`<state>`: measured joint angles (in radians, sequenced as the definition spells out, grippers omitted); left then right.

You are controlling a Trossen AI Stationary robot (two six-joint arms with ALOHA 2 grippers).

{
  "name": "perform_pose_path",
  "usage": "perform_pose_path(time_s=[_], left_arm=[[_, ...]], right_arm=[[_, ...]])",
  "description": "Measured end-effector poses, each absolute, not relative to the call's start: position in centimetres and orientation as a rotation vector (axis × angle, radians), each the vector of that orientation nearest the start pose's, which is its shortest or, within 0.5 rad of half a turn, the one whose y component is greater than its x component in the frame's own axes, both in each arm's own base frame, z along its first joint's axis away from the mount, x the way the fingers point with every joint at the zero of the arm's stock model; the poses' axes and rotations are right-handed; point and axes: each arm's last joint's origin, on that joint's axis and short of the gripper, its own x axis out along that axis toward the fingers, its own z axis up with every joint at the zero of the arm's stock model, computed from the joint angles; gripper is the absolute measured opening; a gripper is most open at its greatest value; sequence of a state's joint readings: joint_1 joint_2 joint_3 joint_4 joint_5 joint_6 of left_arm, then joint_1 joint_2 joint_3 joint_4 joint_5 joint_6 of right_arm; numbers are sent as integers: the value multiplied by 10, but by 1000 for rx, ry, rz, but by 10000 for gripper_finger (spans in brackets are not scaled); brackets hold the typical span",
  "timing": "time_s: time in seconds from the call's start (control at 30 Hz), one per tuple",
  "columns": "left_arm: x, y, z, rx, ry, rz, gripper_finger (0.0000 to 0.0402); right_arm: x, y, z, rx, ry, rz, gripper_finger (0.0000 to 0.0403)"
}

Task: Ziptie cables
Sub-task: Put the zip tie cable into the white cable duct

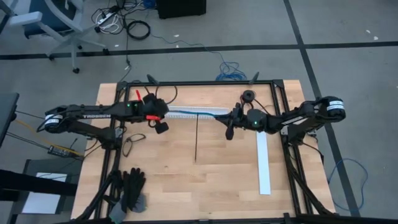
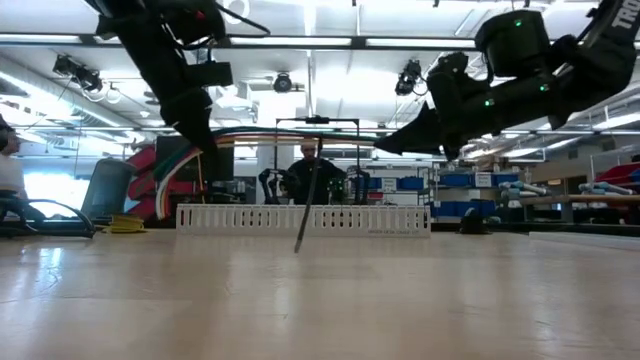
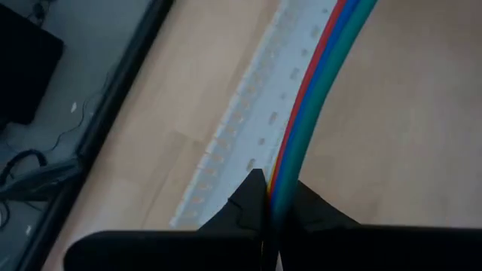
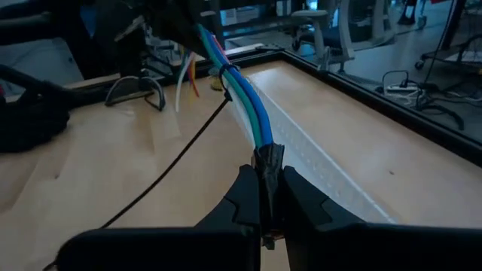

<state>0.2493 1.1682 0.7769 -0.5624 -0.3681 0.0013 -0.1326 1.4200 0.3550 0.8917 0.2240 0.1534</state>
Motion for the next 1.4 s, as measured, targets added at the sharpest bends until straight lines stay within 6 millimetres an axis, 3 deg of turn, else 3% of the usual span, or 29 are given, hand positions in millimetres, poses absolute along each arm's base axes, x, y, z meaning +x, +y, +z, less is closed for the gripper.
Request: perform_pose_path(time_s=[0.43,0.73,1.1,1.4], left_arm=[[202,98,230,22,963,579,0],[193,105,201,0,943,568,0],[190,122,199,7,917,569,0],[206,135,166,-39,1001,532,0]], right_arm=[[251,-76,171,169,254,-355,15],[247,-87,167,188,305,-372,15],[239,-99,160,211,381,-427,15],[233,-105,154,236,438,-438,15]])
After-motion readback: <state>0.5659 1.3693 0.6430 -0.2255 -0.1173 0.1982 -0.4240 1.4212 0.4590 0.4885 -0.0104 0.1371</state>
